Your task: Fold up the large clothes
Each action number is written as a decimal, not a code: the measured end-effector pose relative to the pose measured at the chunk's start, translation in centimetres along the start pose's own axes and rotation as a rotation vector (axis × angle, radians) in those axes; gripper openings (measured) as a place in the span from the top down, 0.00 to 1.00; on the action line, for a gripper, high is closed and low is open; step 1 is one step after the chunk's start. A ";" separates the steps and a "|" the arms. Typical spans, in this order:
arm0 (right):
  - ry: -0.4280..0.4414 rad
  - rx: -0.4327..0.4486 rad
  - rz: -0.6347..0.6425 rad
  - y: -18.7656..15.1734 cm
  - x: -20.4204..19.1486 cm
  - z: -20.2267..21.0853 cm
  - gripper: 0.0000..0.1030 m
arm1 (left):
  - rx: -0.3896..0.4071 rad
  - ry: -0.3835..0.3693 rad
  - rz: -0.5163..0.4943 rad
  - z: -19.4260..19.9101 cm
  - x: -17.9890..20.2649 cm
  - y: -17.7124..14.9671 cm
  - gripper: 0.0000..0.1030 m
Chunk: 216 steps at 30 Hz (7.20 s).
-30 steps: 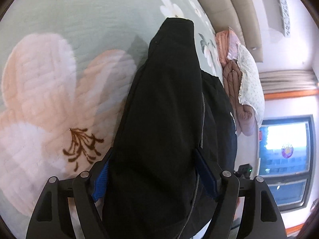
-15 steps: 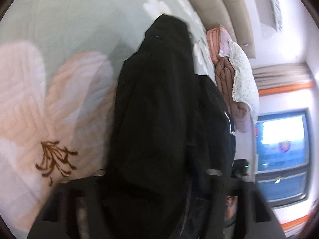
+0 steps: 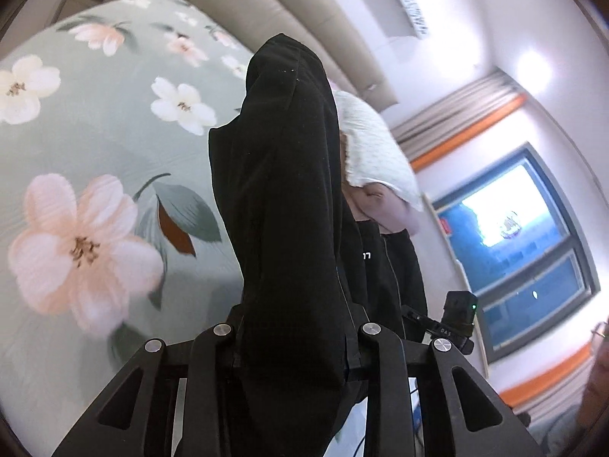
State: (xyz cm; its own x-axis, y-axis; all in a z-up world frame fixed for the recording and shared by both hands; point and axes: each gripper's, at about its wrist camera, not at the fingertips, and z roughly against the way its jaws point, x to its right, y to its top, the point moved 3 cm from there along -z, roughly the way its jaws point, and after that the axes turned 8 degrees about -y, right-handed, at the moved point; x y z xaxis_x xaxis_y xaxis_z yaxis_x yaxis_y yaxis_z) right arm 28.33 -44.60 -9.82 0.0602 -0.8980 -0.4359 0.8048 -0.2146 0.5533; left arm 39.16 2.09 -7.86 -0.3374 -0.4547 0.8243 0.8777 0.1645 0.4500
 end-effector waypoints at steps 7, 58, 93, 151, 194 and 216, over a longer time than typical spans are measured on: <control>-0.021 -0.079 -0.035 -7.6 -4.8 3.2 0.76 | -0.096 0.010 -0.008 5.9 1.2 -7.0 0.69; -0.596 -0.011 -0.147 -26.4 -14.3 2.1 0.35 | -0.079 1.011 -0.297 8.6 3.3 -28.5 0.50; -0.641 0.319 0.076 -24.4 -31.8 18.3 0.08 | 0.282 0.890 -0.549 15.3 27.9 -30.7 0.41; -0.650 0.275 0.053 -25.1 -32.9 16.1 0.08 | 0.190 0.935 -0.558 13.9 25.3 -30.4 0.41; -0.643 0.263 0.034 -25.7 -32.3 16.2 0.08 | 0.190 0.948 -0.550 14.4 25.3 -30.9 0.41; -0.642 0.257 0.042 -25.6 -32.1 16.1 0.08 | 0.193 0.984 -0.557 14.3 25.4 -30.7 0.41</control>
State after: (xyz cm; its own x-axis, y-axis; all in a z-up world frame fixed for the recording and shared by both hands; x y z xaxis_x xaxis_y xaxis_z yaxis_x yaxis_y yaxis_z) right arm -3.70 -16.41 1.45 -0.3371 -0.9400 0.0525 0.6393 -0.1876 0.7457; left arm -1.20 -1.98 4.19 -0.1753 -0.9801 -0.0936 0.5946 -0.1812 0.7834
